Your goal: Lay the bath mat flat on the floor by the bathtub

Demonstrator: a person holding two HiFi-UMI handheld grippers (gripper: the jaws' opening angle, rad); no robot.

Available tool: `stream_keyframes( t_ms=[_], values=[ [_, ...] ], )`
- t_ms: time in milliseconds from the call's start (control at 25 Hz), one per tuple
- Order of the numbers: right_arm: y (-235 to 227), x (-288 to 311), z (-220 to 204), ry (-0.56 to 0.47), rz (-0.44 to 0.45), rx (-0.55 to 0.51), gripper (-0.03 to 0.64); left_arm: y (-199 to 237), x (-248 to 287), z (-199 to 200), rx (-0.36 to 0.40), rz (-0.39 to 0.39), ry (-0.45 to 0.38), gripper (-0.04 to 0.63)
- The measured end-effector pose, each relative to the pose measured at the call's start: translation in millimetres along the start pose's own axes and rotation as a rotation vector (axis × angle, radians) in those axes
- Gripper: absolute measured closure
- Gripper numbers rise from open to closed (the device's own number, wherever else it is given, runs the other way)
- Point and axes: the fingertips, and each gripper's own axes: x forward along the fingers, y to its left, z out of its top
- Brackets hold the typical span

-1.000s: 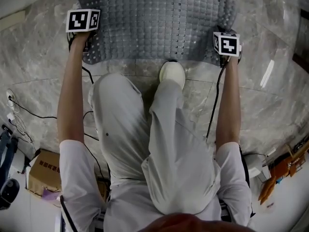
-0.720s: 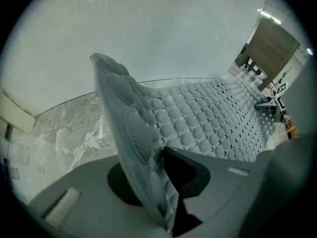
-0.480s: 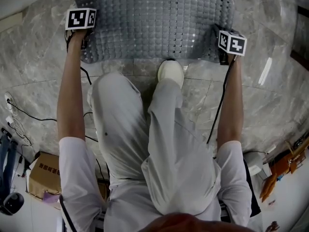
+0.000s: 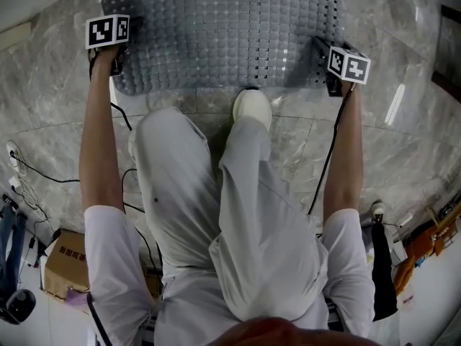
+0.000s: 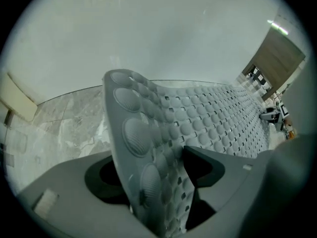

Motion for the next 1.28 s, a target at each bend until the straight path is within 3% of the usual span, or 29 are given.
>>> stream_keyframes(
  t_ms=[280,440,920,1280],
  values=[
    [0,-2,-6,0.022,0.032,-0.023,0.265,8,-2,-2,-0.030,-0.017,-0.018,0.190],
    [-3,-4,-13,0.054,0.024,-0.043,0.218,14,-3,-10,-0.007,-0.019,0.020,0.129],
    [-17,-12,-27,0.052,-0.017,-0.005,0.150,30,-17,-23,0.007,-0.013,0.009,0.124],
    [-17,-27,-19,0.011,-0.132,-0.091,0.166,18,-25,-19,0.015,-0.022,-0.038,0.131]
  ],
)
